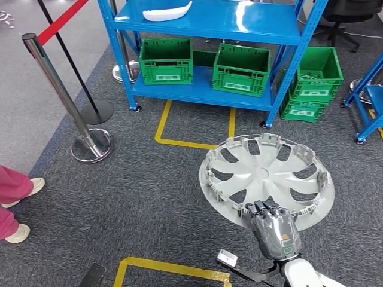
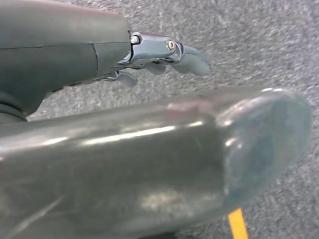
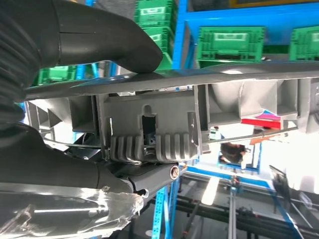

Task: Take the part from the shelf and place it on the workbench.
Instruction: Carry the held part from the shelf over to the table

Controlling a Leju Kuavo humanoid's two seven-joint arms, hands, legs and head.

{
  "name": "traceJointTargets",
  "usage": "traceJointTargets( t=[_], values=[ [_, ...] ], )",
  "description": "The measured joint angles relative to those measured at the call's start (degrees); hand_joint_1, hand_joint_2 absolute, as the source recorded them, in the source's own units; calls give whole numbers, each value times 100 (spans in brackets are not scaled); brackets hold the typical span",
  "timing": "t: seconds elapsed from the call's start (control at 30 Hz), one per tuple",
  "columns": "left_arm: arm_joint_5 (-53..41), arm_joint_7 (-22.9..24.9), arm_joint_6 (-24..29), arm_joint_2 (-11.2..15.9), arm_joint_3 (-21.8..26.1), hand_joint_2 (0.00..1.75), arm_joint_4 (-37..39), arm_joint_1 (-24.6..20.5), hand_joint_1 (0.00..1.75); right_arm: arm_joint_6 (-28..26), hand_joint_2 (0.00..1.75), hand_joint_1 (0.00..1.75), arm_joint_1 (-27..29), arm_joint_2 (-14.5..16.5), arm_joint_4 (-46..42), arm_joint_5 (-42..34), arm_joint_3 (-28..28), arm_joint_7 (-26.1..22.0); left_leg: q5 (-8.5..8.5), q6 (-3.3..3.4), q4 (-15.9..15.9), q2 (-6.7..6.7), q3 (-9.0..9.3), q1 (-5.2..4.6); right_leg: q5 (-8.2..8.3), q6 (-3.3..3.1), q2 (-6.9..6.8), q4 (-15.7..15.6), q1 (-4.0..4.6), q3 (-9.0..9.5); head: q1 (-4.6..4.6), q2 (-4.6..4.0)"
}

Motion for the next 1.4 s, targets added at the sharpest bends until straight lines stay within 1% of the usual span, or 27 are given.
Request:
traceJointTargets(
  t=[0.03, 0.07, 0.1, 0.17, 0.2, 0.27, 0.3, 0.37, 0.4, 0.43, 0.5, 0.57, 0.6, 0.63, 0.7, 0.77, 0.83, 0.9, 0.93, 0.97, 1.0, 1.07, 1.13, 1.2, 1.27, 1.33, 1.4],
  values=[
    [9, 4, 7, -1, -1, 0, 3, 3, 0, -17, 175, 175, -1, 1, 4, -1, -9, 0, 10, -39, 30, -57, -32, 2, 42, -9, 78, -349, -3, 255, 1, 0],
    [19, 7, 16, 1, -1, 0, 4, 4, 0, -41, 175, 175, -1, 1, 7, 1, -21, -1, 24, -75, 57, -106, -62, 1, 52, -33, 132, -570, -2, 412, -3, 0],
    [31, 9, 25, 4, -1, 0, 4, 10, 0, -61, 175, 175, -1, 1, 11, 3, -33, -1, 44, -111, 73, -149, -89, -4, 32, -68, 162, -649, 6, 469, -6, 0],
    [43, 9, 34, 14, -1, 0, 4, 40, 0, -87, 175, 175, 5, 1, 14, 5, -54, -1, 90, -164, 67, -225, -122, 4, 67, -164, 62, -610, 27, 451, -11, 0],
    [45, 9, 34, 15, -1, 0, 6, 59, 0, -89, 175, 175, 8, 1, 15, 5, -61, -1, 78, -190, 82, -191, -138, 4, 84, -203, 9, -608, 26, 444, -12, 0],
    [45, 9, 34, 12, -1, 0, 8, 73, 0, -91, 175, 175, 13, 0, 15, 3, -77, 0, -144, -244, 368, 3, -267, 2, 112, -284, -107, -619, 23, 432, -35, 0],
    [45, 9, 34, 3, -1, 0, 9, 70, 0, -91, 175, 175, 16, -1, 15, 2, -84, 0, -348, -270, 689, 127, -402, 1, 121, -312, -167, -622, 31, 419, -46, 0],
    [45, 9, 34, -3, -1, 0, 10, 66, 0, -92, 175, 175, 18, -1, 15, 3, -91, 0, -736, -299, 1470, 224, -723, 15, 137, -341, -295, -622, 43, 383, -53, 0],
    [45, 9, 34, -4, -1, 0, 10, 71, 0, -92, 175, 175, 19, -1, 15, 4, -95, 0, -813, -302, 1697, 233, -796, 18, 143, -344, -362, -622, 45, 368, -55, 0],
    [45, 9, 34, -4, -1, 0, 11, 77, 0, -92, 175, 175, 20, -1, 15, 4, -97, 1, -790, -298, 1720, 239, -764, 20, 148, -343, -428, -622, 46, 359, -55, 0],
    [45, 9, 34, -4, -1, 0, 11, 78, 0, -92, 175, 175, 20, -1, 15, 3, -106, 1, -516, -263, 1136, 356, -370, 8, 156, -331, -557, -621, 49, 360, -55, 0],
    [45, 9, 34, -3, -2, 0, 11, 51, 0, -93, 175, 175, 25, -1, 14, 3, -114, 1, -320, -213, 399, 638, 61, -36, 155, -294, -681, -613, 81, 365, -58, 0],
    [45, 9, 34, -3, -2, 0, 11, 38, 0, -93, 175, 175, 25, -1, 14, 4, -116, 2, -290, -183, 200, 728, 159, -57, 156, -266, -742, -615, 99, 367, -57, 0],
    [48, 9, 34, -2, -2, 0, 11, 31, 0, -94, 175, 175, 23, -1, 14, 4, -118, 1, -295, -158, 128, 735, 169, -73, 161, -234, -808, -624, 115, 372, -57, 0],
    [68, 9, 34, -2, -2, 0, 11, 51, 0, -95, 175, 175, 12, -1, 14, 4, -118, -3, -256, -85, 101, 583, 138, -63, 155, -167, -893, -647, 111, 387, -52, 0],
    [88, 7, 35, -3, -4, 0, 11, 64, 0, -99, 175, 175, 14, -1, 12, 4, -118, -6, -210, -12, 67, 432, 136, -31, -14, -120, -647, -431, 95, 302, -40, 0],
    [92, 3, 36, 0, -11, 0, 11, 49, 0, -104, 175, 175, 25, -1, 12, 4, -117, -7, -184, 33, 57, 282, 128, -15, -365, -112, -275, 231, 94, 9, -11, 0],
    [95, 3, 37, 2, -28, 0, 11, 38, 0, -101, 175, 175, 32, -1, 13, 4, -114, -7, -174, 51, 59, 121, 121, -23, -583, -118, -153, 871, 110, -305, 3, 0],
    [96, 3, 37, 0, -40, 0, 11, 39, 0, -97, 175, 175, 33, -2, 13, 3, -113, -7, -171, 54, 61, 37, 121, -27, -543, -123, -138, 940, 117, -353, 3, 0],
    [97, 4, 37, -3, -54, 0, 11, 40, 0, -95, 175, 175, 34, -6, 12, 3, -113, -7, -168, 53, 63, -52, 125, -27, -396, -133, -123, 775, 120, -289, 2, 0],
    [98, 4, 37, -6, -67, 0, 11, 38, 0, -92, 175, 175, 34, -13, 12, 2, -115, -7, -165, 48, 66, -139, 130, -23, -187, -140, -69, 427, 114, -132, 3, 0],
    [98, 8, 37, -11, -88, 0, 11, 26, 0, -79, 175, 175, 34, -32, 6, 4, -125, -7, -160, 13, 89, -299, 116, -25, 102, -152, 194, -323, 71, 236, 0, 0],
    [98, 24, 37, -12, -99, 0, 11, 19, 0, -43, 175, 175, 49, -57, -16, 8, -150, -7, -131, -52, 107, -434, 58, -18, 136, -174, 353, -624, 51, 391, -5, 1],
    [97, 42, 37, -4, -105, 0, 11, 30, 0, 11, 175, 175, 82, -79, -63, 9, -195, -8, -99, -115, 104, -530, 6, 3, 144, -224, 244, -644, 59, 397, -5, 1],
    [97, 48, 36, -10, -114, 0, 12, 28, 0, 50, 175, 175, 117, -104, -123, 7, -243, -5, -210, -176, 266, -274, -95, -16, 161, -291, 98, -667, 51, 409, -43, 1],
    [96, 49, 35, -30, -131, 0, 13, -5, 0, 61, 175, 175, 145, -134, -171, 7, -274, -2, -537, -237, 873, 123, -399, -22, 164, -337, -64, -682, 53, 416, -88, 0],
    [96, 50, 33, -40, -140, 0, 13, -22, 0, 63, 175, 175, 160, -152, -192, 8, -295, -1, -807, -272, 1580, 239, -751, 10, 158, -352, -228, -682, 60, 416, -96, 0]
  ],
)
